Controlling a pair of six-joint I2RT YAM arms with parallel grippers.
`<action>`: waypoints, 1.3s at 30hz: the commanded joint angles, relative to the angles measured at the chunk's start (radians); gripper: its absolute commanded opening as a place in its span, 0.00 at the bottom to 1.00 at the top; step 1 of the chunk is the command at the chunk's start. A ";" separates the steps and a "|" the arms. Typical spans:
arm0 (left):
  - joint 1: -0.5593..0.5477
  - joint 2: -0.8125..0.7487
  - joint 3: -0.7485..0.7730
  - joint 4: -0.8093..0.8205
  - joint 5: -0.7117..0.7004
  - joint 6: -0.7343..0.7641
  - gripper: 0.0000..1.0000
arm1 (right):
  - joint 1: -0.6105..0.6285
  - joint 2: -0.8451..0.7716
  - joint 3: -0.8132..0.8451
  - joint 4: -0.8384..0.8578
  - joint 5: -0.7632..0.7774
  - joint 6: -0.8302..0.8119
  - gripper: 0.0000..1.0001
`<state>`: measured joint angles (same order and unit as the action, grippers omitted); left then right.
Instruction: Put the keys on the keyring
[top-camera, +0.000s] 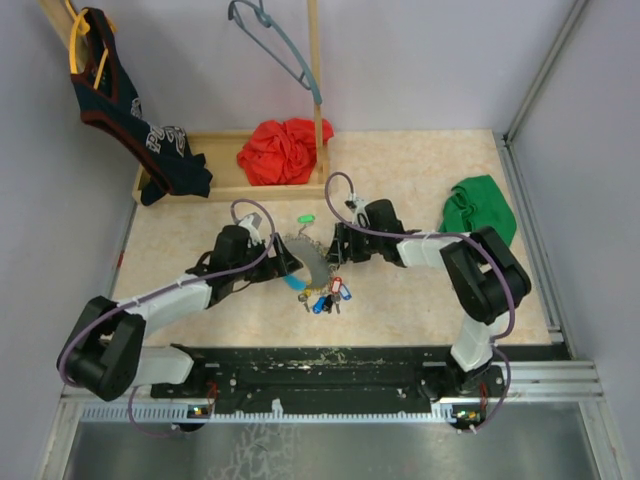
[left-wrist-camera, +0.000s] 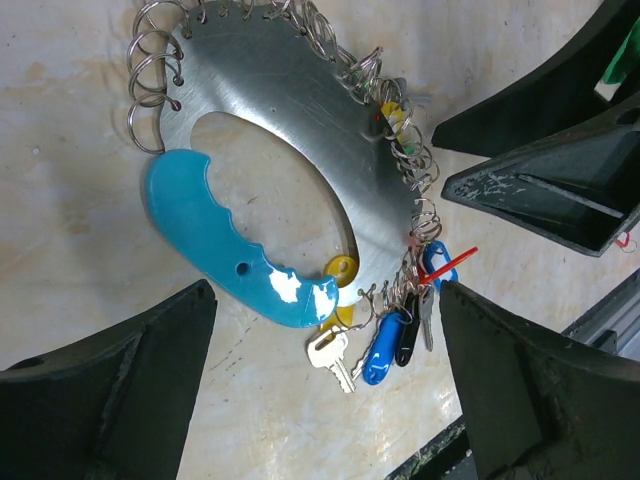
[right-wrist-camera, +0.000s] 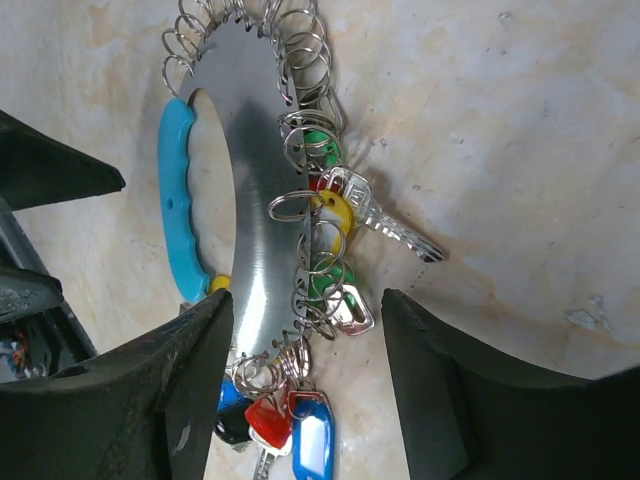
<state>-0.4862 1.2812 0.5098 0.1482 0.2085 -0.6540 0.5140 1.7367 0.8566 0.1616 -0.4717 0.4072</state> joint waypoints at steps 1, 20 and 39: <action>0.004 0.035 0.010 0.074 0.001 -0.020 0.96 | 0.000 0.053 0.025 0.121 -0.097 0.057 0.59; 0.003 0.182 -0.027 0.191 0.004 -0.080 0.90 | 0.030 0.031 -0.063 0.330 -0.172 0.148 0.14; 0.003 -0.297 -0.070 0.077 -0.140 -0.245 0.93 | 0.198 -0.249 -0.242 0.445 0.337 0.232 0.00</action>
<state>-0.4797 1.0760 0.4385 0.2821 0.1326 -0.8677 0.6727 1.5463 0.6277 0.5415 -0.3622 0.6144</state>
